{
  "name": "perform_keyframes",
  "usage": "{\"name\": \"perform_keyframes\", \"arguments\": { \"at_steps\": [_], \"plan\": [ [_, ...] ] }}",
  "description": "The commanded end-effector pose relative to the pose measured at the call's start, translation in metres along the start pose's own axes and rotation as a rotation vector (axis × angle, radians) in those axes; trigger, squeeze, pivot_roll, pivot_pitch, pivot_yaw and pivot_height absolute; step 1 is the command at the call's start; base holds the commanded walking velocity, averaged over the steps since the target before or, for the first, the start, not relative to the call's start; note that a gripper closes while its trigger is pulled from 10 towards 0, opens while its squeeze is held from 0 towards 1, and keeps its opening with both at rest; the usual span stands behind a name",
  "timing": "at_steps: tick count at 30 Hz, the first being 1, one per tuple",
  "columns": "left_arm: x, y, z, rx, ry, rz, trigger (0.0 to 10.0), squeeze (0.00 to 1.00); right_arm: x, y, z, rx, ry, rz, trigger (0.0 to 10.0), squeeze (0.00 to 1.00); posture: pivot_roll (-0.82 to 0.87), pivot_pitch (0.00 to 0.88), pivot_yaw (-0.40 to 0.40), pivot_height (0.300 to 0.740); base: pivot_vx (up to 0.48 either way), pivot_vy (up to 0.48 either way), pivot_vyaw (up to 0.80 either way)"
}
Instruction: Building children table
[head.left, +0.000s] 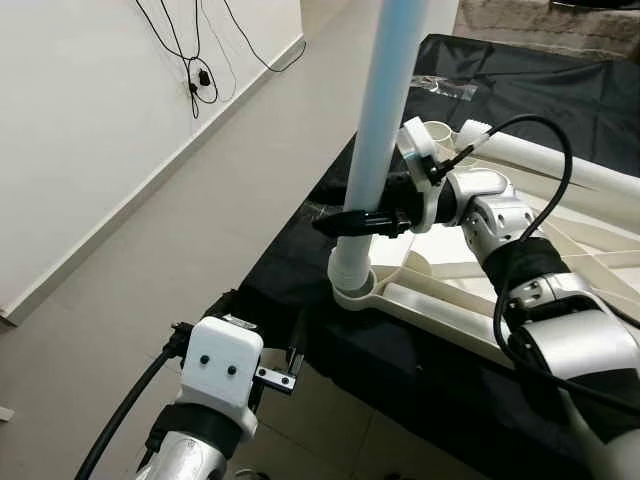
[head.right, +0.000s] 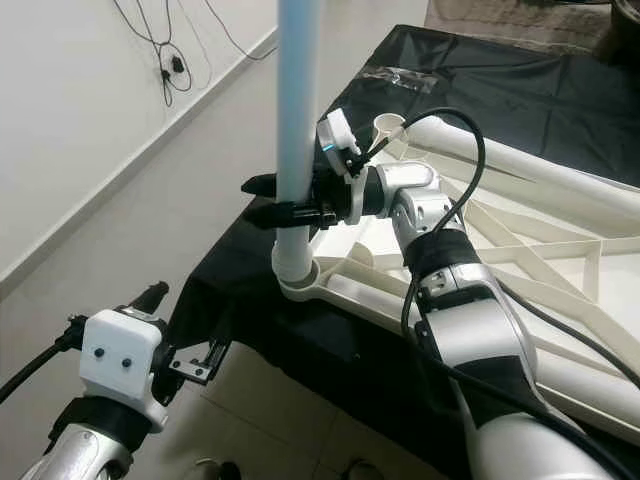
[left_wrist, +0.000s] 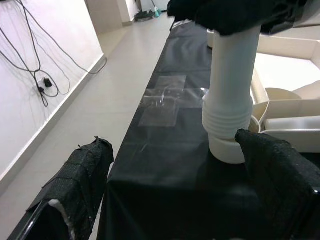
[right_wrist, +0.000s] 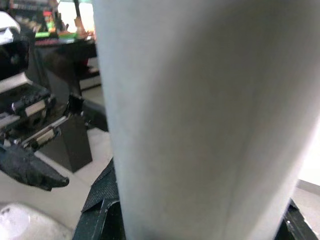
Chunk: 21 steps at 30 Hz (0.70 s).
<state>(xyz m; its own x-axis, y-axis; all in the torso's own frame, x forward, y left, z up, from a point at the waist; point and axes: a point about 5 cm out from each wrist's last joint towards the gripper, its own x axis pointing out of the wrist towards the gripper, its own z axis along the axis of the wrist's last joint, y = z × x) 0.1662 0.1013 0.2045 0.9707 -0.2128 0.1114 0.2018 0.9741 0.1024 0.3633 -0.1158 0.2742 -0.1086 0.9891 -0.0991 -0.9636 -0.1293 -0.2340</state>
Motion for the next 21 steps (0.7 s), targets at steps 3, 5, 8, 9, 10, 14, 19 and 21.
{"name": "perform_keyframes", "arguments": {
  "at_steps": [3, 5, 8, 9, 10, 14, 19, 21],
  "plan": [
    [-0.001, 0.000, -0.004, 0.009, 0.030, 0.004, 10.0, 0.00, 0.000, 0.006, -0.017, 0.051, 0.051, 0.018, 10.0, 0.00, 0.13, 0.238, 0.037, 0.740, 0.000, 0.000, 0.00],
    [-0.001, 0.000, -0.004, 0.011, 0.031, 0.004, 10.0, 0.00, -0.001, 0.005, -0.016, 0.044, 0.053, 0.017, 10.0, 0.00, 0.13, 0.236, 0.039, 0.740, 0.000, 0.000, 0.00],
    [-0.001, 0.001, -0.004, 0.013, 0.032, 0.007, 10.0, 0.00, -0.002, 0.006, -0.014, 0.025, 0.064, 0.023, 10.0, 0.00, 0.13, 0.236, 0.039, 0.740, 0.000, 0.000, 0.00],
    [-0.001, 0.001, -0.004, 0.013, 0.032, 0.007, 10.0, 0.00, -0.002, 0.006, -0.014, 0.025, 0.064, 0.023, 10.0, 0.00, 0.13, 0.236, 0.039, 0.740, 0.000, 0.000, 0.00],
    [-0.001, 0.001, -0.005, 0.013, 0.032, 0.008, 10.0, 0.00, -0.002, 0.006, -0.015, 0.023, 0.072, 0.028, 10.0, 0.00, 0.12, 0.229, 0.042, 0.740, 0.000, 0.000, 0.00],
    [0.000, 0.000, -0.004, 0.012, 0.028, 0.007, 10.0, 0.00, -0.005, 0.008, -0.015, 0.019, 0.097, 0.035, 10.0, 0.00, 0.12, 0.229, 0.042, 0.740, 0.000, 0.000, 0.00],
    [0.002, 0.000, -0.004, 0.020, 0.023, 0.003, 10.0, 0.00, -0.016, 0.006, -0.009, 0.013, 0.136, 0.019, 10.0, 0.00, 0.12, 0.217, 0.036, 0.740, 0.000, 0.000, 0.00],
    [0.002, 0.000, -0.005, 0.023, 0.023, 0.002, 10.0, 0.00, -0.017, 0.006, -0.008, 0.014, 0.136, 0.016, 10.0, 0.00, 0.11, 0.211, 0.032, 0.740, 0.000, 0.000, 0.00]
  ]
}}
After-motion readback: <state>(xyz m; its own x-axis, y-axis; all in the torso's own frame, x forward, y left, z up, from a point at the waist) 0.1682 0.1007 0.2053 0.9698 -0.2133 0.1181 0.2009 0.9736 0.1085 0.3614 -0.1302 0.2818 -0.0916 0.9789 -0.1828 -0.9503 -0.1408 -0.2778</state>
